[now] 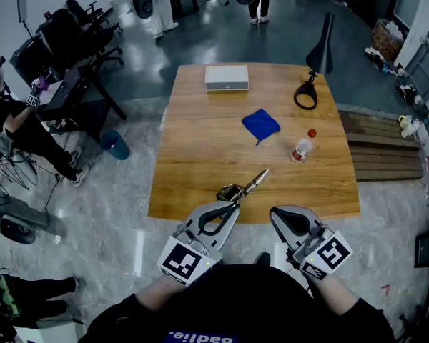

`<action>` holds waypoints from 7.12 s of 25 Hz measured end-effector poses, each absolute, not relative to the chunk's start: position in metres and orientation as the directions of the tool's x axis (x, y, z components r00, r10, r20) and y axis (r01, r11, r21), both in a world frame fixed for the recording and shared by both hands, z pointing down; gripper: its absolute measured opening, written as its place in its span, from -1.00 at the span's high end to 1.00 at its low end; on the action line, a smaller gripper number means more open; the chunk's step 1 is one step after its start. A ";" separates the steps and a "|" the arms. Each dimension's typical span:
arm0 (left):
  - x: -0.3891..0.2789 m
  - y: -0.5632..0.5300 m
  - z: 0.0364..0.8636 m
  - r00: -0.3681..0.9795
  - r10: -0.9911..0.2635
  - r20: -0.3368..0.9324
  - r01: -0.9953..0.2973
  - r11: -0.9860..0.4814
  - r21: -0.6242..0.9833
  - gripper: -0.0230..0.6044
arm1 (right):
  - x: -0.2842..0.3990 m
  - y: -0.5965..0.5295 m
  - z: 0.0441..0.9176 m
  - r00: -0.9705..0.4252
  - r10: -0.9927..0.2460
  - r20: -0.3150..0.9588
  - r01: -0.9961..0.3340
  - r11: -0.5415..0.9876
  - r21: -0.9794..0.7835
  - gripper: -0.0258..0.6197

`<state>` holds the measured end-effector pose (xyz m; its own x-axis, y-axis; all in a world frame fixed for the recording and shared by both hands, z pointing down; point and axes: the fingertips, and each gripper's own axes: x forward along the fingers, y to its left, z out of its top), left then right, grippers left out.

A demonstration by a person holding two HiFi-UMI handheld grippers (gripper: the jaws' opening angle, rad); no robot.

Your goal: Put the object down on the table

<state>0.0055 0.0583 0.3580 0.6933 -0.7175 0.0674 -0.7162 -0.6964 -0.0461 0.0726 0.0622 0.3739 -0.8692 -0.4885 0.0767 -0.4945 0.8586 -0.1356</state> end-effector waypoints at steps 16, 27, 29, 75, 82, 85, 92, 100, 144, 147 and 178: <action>0.015 0.049 0.366 0.684 -0.724 0.093 -0.724 -0.689 -0.042 0.89 | 0.081 0.055 0.376 -0.882 -0.468 0.059 -0.471 0.868 -0.158 0.91; 0.035 0.032 0.375 0.607 -0.784 0.127 -0.780 -0.619 -0.091 0.89 | 0.110 0.033 0.387 -0.920 -0.388 0.048 -0.390 0.903 -0.177 0.91; 0.033 0.026 0.376 0.588 -0.799 0.127 -0.795 -0.600 -0.090 0.89 | 0.111 0.029 0.390 -0.925 -0.375 0.053 -0.379 0.908 -0.178 0.91; -0.010 -0.143 0.588 0.673 -0.578 0.461 -0.720 -0.654 0.232 0.89 | 0.082 -0.108 0.435 -0.845 -0.484 0.227 -0.531 0.810 -0.248 0.91; -0.005 -0.144 0.637 0.668 -0.534 0.518 -0.724 -0.627 0.287 0.89 | 0.096 -0.100 0.443 -0.831 -0.500 0.243 -0.554 0.785 -0.276 0.91; -0.008 -0.148 0.658 0.661 -0.517 0.544 -0.732 -0.603 0.317 0.89 | 0.096 -0.097 0.442 -0.828 -0.503 0.247 -0.558 0.781 -0.282 0.91; -0.013 -0.153 0.690 0.658 -0.488 0.574 -0.740 -0.563 0.368 0.89 | 0.098 -0.087 0.446 -0.821 -0.506 0.265 -0.568 0.770 -0.291 0.91; -0.022 -0.158 0.713 0.662 -0.469 0.584 -0.742 -0.518 0.425 0.88 | 0.100 -0.085 0.446 -0.809 -0.518 0.278 -0.584 0.760 -0.286 0.91; -0.050 -0.126 0.592 0.666 -0.634 0.392 -0.746 -0.569 0.346 0.62 | 0.074 -0.095 0.436 -0.875 -0.428 0.225 -0.478 0.835 -0.273 0.90; -0.040 -0.117 0.545 0.687 -0.652 0.320 -0.727 -0.608 0.320 0.62 | 0.072 -0.096 0.434 -0.879 -0.423 0.221 -0.472 0.839 -0.270 0.90; 0.005 -0.077 0.366 0.776 -0.630 0.032 -0.630 -0.773 0.073 0.90 | 0.035 -0.082 0.384 -0.918 -0.385 0.095 -0.396 0.904 -0.162 0.91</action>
